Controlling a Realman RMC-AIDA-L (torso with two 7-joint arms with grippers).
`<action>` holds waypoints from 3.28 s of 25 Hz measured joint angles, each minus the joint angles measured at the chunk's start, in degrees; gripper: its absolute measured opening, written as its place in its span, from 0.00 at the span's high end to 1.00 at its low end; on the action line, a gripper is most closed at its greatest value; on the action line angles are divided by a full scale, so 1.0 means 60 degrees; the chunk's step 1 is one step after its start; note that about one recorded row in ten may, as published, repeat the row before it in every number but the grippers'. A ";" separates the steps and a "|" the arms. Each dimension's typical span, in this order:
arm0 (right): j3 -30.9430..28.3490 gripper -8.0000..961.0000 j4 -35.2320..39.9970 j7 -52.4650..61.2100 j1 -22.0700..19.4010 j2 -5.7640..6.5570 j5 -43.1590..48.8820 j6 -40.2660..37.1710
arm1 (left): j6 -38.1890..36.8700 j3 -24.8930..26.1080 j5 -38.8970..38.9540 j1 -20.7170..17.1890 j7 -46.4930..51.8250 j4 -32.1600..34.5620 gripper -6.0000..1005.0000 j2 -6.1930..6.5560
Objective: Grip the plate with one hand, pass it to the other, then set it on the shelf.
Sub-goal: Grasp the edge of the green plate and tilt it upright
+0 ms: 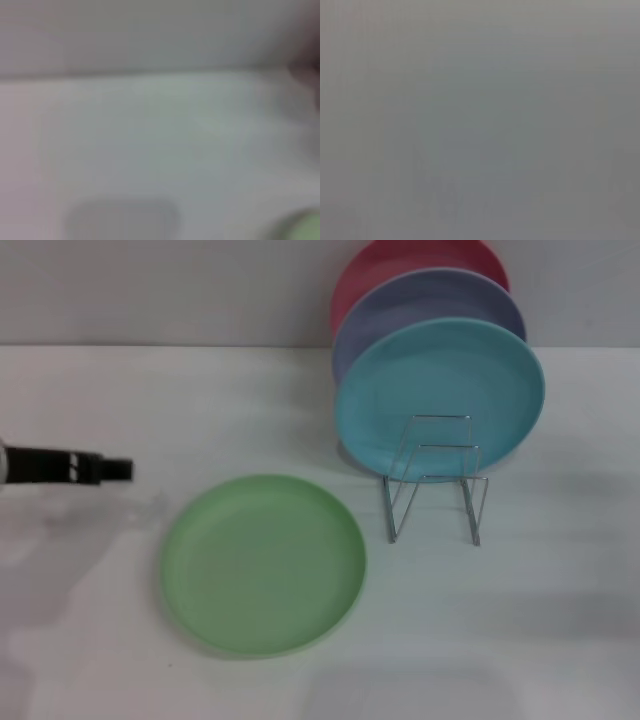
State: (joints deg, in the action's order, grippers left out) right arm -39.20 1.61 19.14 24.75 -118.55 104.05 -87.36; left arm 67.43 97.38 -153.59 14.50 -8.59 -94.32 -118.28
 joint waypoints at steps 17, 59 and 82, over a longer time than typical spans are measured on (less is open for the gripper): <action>-0.0001 0.22 0.0318 -0.0009 0.0512 0.0124 -0.0137 0.0179 | 0.2933 -0.0257 0.0035 0.2100 0.1810 0.1399 0.19 -0.0026; 0.0000 0.21 0.0318 0.0077 0.0376 0.0114 -0.0220 0.0072 | 0.1878 -0.0406 -0.0050 0.3090 0.1519 0.4039 0.41 -0.0003; 0.0000 0.21 0.0305 0.0093 0.0346 0.0115 -0.0234 0.0065 | 0.1887 -0.0382 -0.0015 0.3230 0.1282 0.4311 0.76 0.0001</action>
State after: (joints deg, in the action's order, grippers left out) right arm -39.20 3.44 19.69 26.82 -117.86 102.65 -86.97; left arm 78.75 95.09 -153.69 33.88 -0.90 -68.45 -118.27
